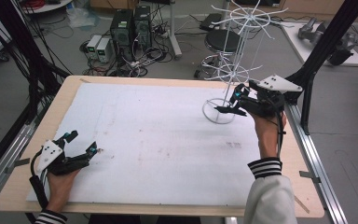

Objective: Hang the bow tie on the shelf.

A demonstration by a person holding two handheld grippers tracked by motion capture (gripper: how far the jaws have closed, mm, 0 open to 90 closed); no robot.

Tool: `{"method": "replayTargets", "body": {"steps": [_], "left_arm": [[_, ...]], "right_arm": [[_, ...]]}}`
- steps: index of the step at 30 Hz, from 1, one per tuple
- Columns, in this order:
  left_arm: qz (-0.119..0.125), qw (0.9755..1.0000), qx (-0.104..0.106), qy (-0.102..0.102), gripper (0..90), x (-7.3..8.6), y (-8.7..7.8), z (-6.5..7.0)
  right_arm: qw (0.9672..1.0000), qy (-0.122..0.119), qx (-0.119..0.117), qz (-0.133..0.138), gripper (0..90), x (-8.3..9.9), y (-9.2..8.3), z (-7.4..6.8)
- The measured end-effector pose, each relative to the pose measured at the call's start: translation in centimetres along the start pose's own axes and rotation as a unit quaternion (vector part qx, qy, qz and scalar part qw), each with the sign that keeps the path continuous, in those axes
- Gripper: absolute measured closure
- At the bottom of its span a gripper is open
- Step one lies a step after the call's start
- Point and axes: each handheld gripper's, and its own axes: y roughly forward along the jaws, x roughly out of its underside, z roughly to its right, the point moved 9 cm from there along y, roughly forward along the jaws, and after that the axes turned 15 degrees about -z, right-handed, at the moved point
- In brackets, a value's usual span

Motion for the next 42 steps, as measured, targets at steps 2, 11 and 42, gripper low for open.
{"method": "replayTargets", "body": {"steps": [2, 11, 42], "left_arm": [[0.0, 1.0, 0.0, 0.0, 15.2, 0.0, 0.0, 0.0], [0.003, 1.0, -0.003, 0.004, 15.2, 0.0, -0.1, 0.0], [0.011, 0.9999, -0.002, -0.003, 15.2, -0.1, -0.2, 0.0]], "right_arm": [[1.0, 0.003, 0.004, 0.005, 26.9, 0.0, -0.1, 0.0], [0.9978, 0.029, -0.039, 0.044, 11.4, 1.0, -1.3, -1.4], [0.9902, 0.068, -0.039, 0.116, 10.9, 16.0, 0.3, -7.7]]}}
